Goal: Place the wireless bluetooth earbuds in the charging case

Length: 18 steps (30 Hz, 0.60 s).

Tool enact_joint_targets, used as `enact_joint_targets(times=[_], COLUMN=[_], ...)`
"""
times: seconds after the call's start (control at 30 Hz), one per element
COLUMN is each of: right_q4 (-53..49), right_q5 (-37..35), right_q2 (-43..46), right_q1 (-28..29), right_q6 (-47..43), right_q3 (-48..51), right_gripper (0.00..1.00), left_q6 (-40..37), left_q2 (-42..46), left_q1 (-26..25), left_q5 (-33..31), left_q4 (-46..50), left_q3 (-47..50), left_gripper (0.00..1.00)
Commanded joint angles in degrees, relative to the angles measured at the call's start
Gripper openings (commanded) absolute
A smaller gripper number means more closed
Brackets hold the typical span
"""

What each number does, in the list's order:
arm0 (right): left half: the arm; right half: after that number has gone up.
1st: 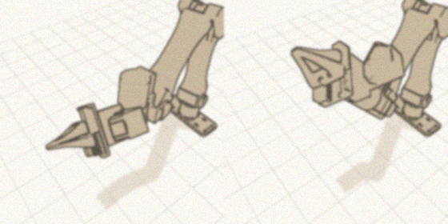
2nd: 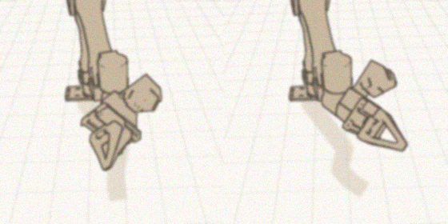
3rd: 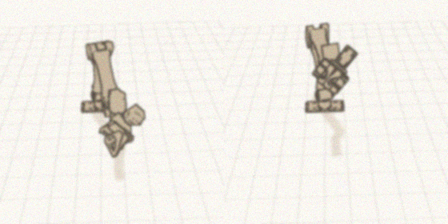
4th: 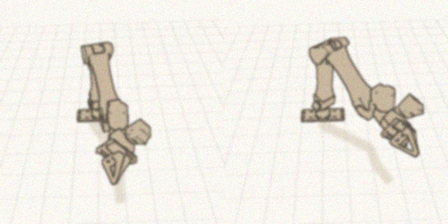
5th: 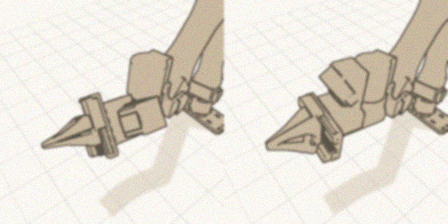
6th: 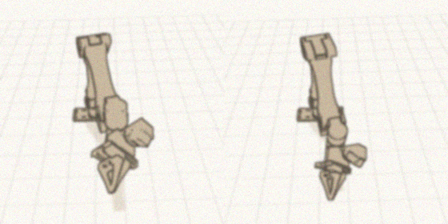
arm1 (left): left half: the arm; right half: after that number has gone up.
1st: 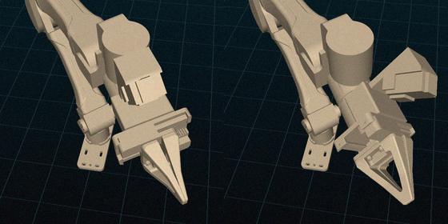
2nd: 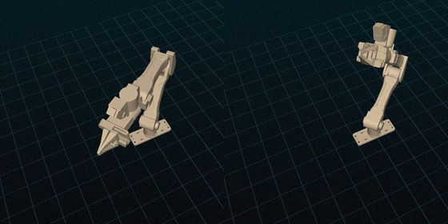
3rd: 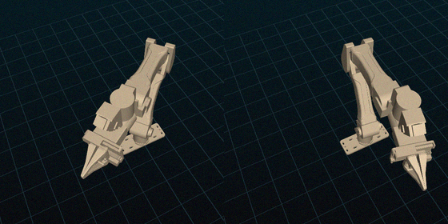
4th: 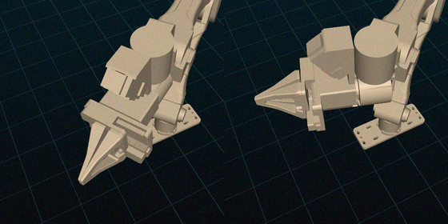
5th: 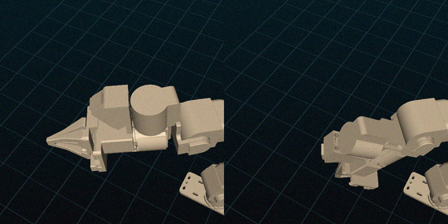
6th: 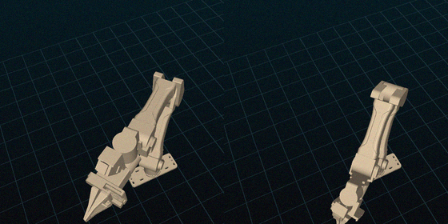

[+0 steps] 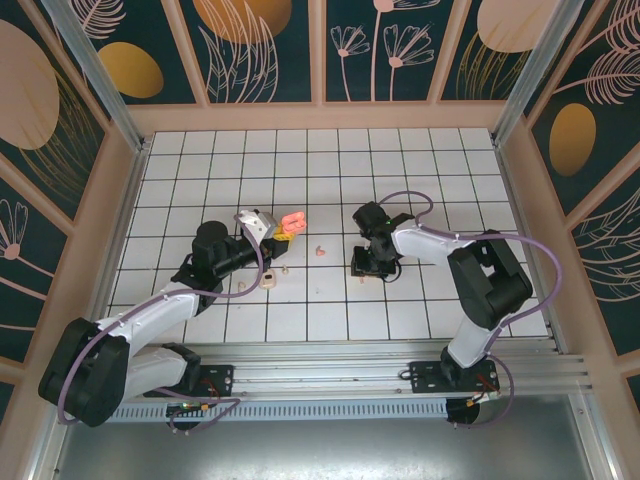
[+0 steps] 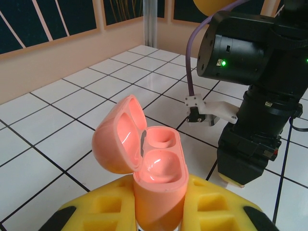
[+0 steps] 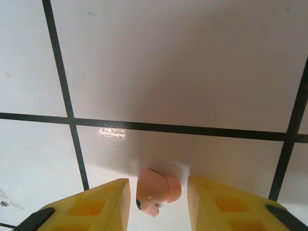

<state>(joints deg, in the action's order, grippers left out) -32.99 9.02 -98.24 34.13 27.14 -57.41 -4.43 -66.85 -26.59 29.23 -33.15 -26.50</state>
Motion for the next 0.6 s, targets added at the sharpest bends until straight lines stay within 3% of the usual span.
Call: enact_joint_targets(times=[0.0,0.57], right_q4=[0.38,2.58], right_q5=[-0.31,-2.28], right_q2=[-1.15,1.33], right_q1=[0.31,0.26], right_q6=[-0.68,0.09], right_q3=[-1.39,0.00], right_gripper=[0.36,0.27], left_q6=[-0.91,-1.02], left_q2=[1.00,0.93], left_q1=[-0.20,-0.22], left_q5=[-0.41,0.00], left_q4=[-0.55,-1.19], left_q3=[0.46,0.88], left_gripper=[0.12,0.12])
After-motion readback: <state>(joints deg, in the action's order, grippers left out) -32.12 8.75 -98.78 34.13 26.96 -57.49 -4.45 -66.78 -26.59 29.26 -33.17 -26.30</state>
